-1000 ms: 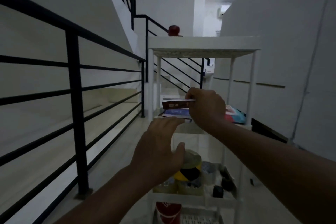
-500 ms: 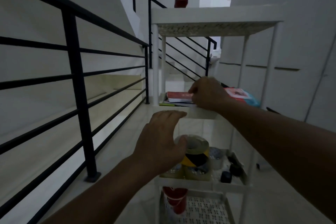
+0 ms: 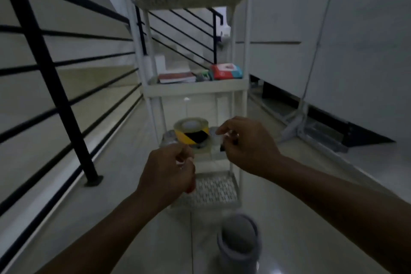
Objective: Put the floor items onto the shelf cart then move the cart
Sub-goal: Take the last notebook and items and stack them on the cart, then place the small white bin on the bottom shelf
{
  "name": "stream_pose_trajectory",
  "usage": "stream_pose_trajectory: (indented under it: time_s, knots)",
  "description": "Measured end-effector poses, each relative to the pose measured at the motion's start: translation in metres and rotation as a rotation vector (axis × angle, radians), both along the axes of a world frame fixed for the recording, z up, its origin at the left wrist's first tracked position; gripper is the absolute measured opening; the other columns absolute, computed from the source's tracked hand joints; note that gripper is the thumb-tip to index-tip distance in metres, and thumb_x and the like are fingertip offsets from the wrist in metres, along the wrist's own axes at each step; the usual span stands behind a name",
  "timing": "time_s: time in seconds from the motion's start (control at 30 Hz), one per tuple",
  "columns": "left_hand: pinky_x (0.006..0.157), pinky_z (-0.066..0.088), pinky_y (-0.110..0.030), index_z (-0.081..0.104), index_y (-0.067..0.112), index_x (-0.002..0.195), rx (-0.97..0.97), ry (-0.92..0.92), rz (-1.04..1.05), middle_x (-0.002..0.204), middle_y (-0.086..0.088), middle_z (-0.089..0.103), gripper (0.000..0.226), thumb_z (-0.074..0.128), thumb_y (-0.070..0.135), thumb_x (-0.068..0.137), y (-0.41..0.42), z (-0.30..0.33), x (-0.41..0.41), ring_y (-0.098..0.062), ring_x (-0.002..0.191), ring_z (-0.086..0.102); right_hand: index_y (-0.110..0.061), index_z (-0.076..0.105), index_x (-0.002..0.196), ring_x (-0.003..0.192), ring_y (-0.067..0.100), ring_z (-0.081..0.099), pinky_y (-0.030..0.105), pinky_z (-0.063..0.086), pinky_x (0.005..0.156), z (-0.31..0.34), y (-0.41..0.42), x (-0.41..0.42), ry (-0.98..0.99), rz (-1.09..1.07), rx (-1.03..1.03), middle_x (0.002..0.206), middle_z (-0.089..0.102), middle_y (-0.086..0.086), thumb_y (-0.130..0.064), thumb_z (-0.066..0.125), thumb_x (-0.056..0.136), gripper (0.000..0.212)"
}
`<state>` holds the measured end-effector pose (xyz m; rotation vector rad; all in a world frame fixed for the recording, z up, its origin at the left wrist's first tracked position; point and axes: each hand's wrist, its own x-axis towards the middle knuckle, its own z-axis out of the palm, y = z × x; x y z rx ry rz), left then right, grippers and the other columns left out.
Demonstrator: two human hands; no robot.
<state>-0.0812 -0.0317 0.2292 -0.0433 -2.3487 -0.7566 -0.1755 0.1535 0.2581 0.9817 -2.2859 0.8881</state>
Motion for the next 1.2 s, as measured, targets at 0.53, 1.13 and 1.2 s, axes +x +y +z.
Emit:
stream_pose_trajectory:
  time_s: [0.53,1.13,1.2]
  knots:
    - [0.099,0.047,-0.032,0.058,0.026,0.124,0.042,-0.343,-0.12,0.126,0.007,0.06,0.045,0.066,0.022,0.08,0.052,-0.134,0.015,-0.011,0.116,0.053,-0.027,0.033,0.145,0.134,0.028,0.037,0.049,0.039,0.104,-0.186,0.041,0.043,-0.447,-0.148,0.558,0.15,0.036,0.007,-0.066,0.064,0.072,0.089]
    - [0.102,0.046,-0.034,0.056,0.015,0.128,0.068,-0.182,-0.053,0.128,-0.002,0.061,0.05,0.06,0.024,0.08,0.002,-0.208,-0.037,-0.017,0.12,0.054,-0.02,0.026,0.15,0.13,0.032,0.038,0.043,0.051,0.093,-0.268,0.016,-0.002,-0.051,-0.082,0.356,0.148,0.03,0.017,-0.075,0.07,0.055,0.119]
    - [0.099,0.048,-0.035,0.053,0.02,0.13,0.125,-0.146,-0.014,0.128,0.0,0.059,0.048,0.058,0.027,0.083,-0.008,-0.208,-0.046,-0.016,0.118,0.054,-0.02,0.026,0.148,0.13,0.036,0.037,0.044,0.047,0.095,-0.263,0.003,-0.022,0.127,-0.062,0.328,0.146,0.027,0.02,-0.069,0.071,0.058,0.112]
